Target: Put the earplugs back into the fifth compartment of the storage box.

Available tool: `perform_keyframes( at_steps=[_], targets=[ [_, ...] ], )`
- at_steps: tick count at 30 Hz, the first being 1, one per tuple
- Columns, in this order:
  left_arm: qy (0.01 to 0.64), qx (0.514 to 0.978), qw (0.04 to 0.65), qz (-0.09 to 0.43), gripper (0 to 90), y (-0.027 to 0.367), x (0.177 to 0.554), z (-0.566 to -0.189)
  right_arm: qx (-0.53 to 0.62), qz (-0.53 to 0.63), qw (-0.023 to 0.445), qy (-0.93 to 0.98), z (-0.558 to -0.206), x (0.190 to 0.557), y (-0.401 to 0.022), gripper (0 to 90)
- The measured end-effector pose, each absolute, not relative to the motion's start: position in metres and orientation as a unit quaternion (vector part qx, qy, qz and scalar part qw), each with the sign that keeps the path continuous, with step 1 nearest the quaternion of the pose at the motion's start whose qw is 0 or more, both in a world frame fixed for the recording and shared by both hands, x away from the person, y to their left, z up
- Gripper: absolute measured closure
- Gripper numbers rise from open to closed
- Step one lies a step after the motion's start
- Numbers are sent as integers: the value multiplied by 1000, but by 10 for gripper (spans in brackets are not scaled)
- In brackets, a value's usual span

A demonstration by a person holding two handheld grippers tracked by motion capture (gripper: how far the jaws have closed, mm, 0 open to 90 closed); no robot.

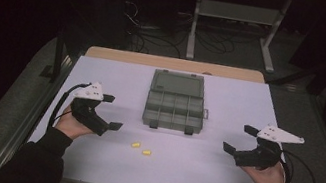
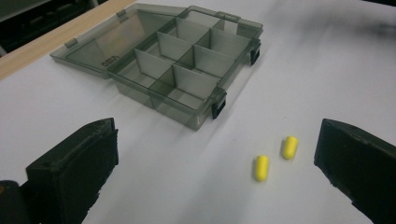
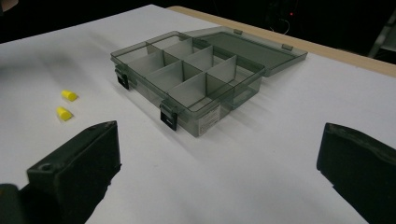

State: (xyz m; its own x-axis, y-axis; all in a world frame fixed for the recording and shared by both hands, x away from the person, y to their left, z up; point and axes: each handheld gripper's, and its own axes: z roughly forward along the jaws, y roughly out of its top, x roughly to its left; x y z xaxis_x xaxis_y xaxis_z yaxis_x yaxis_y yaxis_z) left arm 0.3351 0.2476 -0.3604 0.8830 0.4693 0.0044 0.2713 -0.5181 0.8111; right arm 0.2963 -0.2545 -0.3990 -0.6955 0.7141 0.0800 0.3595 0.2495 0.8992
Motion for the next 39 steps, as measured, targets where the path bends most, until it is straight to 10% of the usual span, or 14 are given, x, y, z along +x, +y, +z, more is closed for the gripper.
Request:
perform_keyframes(
  at_steps=[39],
  targets=[
    [158, 922, 347, 65, 26, 196, 337, -409, 340, 496, 173, 780, -401, 297, -250, 0]
  ],
)
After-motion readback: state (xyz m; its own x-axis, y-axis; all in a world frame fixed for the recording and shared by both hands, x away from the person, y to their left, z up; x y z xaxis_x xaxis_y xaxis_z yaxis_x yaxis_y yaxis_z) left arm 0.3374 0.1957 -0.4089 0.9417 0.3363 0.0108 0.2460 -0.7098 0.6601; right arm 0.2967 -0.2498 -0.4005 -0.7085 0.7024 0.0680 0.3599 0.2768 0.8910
